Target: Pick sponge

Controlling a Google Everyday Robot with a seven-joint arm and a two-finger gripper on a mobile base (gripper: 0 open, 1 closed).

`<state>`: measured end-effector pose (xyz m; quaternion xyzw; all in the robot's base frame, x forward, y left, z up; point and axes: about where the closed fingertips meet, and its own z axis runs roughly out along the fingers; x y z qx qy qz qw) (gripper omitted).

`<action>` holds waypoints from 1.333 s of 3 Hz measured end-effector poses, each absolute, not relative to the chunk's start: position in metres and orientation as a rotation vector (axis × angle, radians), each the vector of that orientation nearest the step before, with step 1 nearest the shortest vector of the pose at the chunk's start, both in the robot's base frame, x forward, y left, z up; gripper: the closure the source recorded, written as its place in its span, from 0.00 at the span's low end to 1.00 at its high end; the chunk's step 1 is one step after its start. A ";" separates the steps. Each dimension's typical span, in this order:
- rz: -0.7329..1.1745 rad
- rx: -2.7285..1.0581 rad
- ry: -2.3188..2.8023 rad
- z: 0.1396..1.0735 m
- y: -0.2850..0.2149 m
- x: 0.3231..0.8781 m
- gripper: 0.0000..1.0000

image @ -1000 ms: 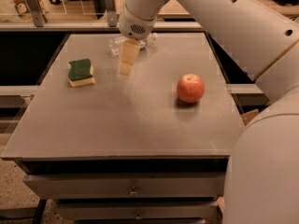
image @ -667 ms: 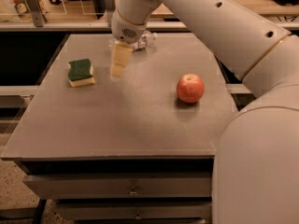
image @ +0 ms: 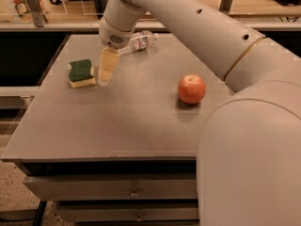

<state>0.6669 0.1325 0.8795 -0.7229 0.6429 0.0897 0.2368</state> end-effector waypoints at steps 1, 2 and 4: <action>0.273 -1.990 1.746 0.870 0.149 0.666 0.00; 0.295 -1.989 1.739 0.858 0.163 0.669 0.00; 0.315 -1.970 1.759 0.836 0.182 0.683 0.00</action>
Offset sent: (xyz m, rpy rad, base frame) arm 0.0066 0.0460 -0.0309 0.0465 0.0218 0.0264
